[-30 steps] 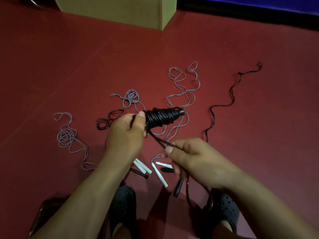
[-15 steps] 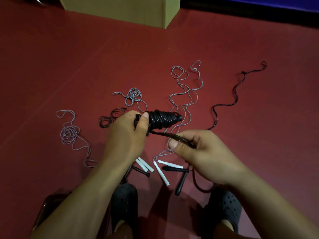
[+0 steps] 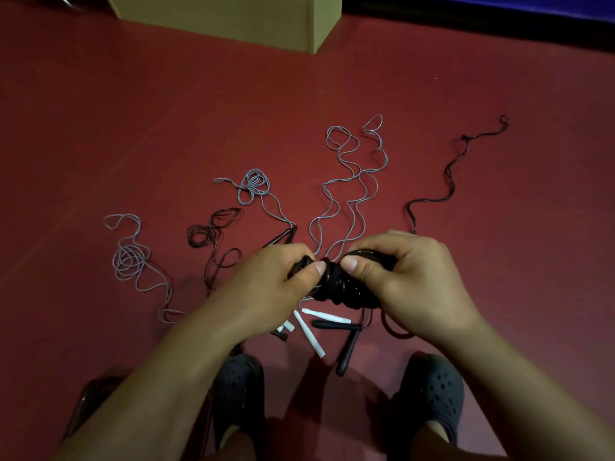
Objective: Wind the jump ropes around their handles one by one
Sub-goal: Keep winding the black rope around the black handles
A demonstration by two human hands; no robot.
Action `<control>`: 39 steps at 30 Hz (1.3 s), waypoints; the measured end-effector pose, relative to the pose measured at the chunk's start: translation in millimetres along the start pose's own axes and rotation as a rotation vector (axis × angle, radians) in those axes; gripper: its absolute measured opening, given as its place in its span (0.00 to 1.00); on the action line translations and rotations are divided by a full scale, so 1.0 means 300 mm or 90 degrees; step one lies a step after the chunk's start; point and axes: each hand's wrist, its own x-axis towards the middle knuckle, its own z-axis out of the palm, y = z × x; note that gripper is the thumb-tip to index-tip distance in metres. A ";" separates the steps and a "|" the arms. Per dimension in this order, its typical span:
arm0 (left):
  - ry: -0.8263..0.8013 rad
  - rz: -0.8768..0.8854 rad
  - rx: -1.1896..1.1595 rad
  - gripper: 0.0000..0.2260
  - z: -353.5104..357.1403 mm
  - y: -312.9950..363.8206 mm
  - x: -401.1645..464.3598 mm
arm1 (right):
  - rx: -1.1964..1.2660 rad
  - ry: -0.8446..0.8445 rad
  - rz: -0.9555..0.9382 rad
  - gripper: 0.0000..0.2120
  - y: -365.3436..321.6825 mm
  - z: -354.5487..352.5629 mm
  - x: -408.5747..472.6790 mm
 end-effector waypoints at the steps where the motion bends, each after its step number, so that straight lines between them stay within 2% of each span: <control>1: -0.020 0.014 -0.026 0.12 -0.003 0.003 -0.001 | 0.044 -0.016 0.027 0.03 -0.002 -0.004 0.001; 5: -0.088 0.008 -0.170 0.12 -0.008 0.027 -0.007 | 0.189 -0.127 0.122 0.05 -0.008 -0.033 0.007; 10: -0.075 0.017 -0.241 0.16 -0.011 0.038 -0.007 | 0.248 -0.215 0.164 0.07 -0.016 -0.040 0.002; 15: 0.002 -0.073 -0.412 0.18 -0.010 0.069 0.005 | 0.372 -0.121 0.173 0.07 -0.028 -0.028 0.013; 19: 0.061 -0.197 -0.583 0.13 0.018 0.112 0.012 | 0.395 0.028 0.195 0.07 -0.032 -0.021 0.027; 23: 0.087 -0.246 -0.618 0.14 0.061 0.136 0.015 | 0.328 0.147 0.167 0.06 -0.027 -0.012 0.033; 27: 0.088 -0.256 -0.633 0.16 0.081 0.158 0.020 | 0.197 0.161 0.116 0.04 -0.035 0.029 0.018; 30: 0.075 -0.243 -0.645 0.21 0.078 0.166 0.012 | 0.164 0.116 0.108 0.06 -0.057 0.059 -0.001; 36: 0.078 -0.259 -0.593 0.45 0.083 0.131 0.003 | 0.222 -0.019 0.103 0.03 -0.061 0.078 -0.017; 39: 0.083 -0.265 -0.570 0.50 0.077 0.121 0.004 | 0.246 -0.088 0.104 0.04 -0.058 0.061 -0.020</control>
